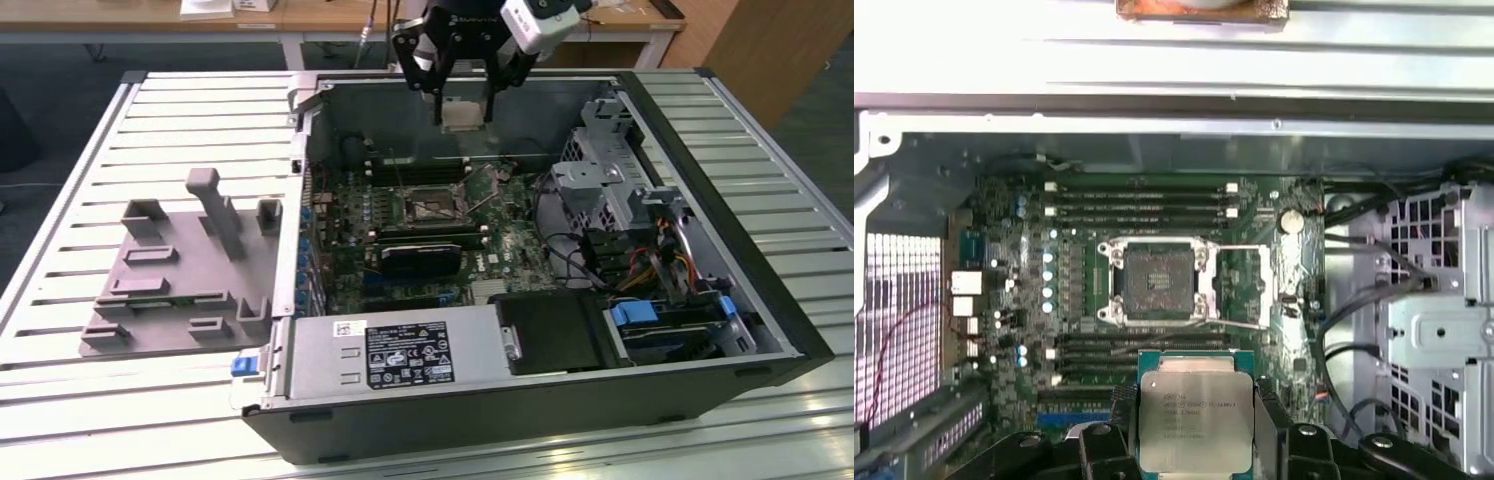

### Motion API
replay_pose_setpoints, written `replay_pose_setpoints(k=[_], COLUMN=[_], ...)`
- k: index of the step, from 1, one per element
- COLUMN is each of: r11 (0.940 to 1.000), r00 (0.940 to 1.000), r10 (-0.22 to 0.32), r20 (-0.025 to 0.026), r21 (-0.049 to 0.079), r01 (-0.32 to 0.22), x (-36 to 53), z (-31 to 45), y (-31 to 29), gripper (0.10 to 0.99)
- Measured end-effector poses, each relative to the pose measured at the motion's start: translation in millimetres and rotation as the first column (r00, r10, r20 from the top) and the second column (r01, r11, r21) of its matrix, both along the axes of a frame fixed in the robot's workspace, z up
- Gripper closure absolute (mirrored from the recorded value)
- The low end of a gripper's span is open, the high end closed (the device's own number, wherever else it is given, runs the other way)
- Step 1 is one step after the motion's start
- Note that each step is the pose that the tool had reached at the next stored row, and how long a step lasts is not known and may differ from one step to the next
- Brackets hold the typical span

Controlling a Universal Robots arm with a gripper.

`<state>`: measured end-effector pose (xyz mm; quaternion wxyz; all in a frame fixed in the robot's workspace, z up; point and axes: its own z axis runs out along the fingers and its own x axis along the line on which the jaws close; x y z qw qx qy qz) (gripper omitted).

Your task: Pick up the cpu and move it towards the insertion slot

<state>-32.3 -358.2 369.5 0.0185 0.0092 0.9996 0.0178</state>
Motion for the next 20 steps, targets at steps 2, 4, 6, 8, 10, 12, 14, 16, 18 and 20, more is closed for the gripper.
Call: replay_pose_setpoints(k=[2, 4, 6, 8, 10, 12, 14, 16, 18, 20], r11=[1.0, 1.0, 1.0, 1.0, 1.0, 1.0, 1.0, 1.0, 1.0, 1.0], r00=[1.0, 1.0, 1.0, 1.0, 1.0, 1.0, 1.0, 1.0, 1.0, 1.0], r10=[0.0, 0.0, 0.0, 0.0, 0.0, 0.0, 0.0, 0.0, 0.0, 0.0], r20=[-0.0001, -0.0001, -0.0001, -0.0001, -0.0001, -0.0002, -0.0001, -0.0001, -0.0002, -0.0001], r21=[0.0, 0.0, 0.0, 0.0, 0.0, 0.0, 0.0, 0.0, 0.0, 0.0], r01=[0.0, 0.0, 0.0, 0.0, 0.0, 0.0, 0.0, 0.0, 0.0, 0.0], x=[0.0, 0.0, -0.1, -0.3, -1.2, -2.2, -3.0, -3.6, -4.3, -5.1], z=[-1.0, -2.1, -2.9, -3.7, -4.3, -4.8, -5.5, -6.4, -7.3, -8.4], y=[4.6, 9.0, 12.9, 16.5, 19.4, 21.9, 24.7, 27.8, 30.5, 33.6], gripper=[0.545, 0.545, 0.545, 0.545, 0.545, 0.545, 0.545, 0.545, 0.545, 0.545])
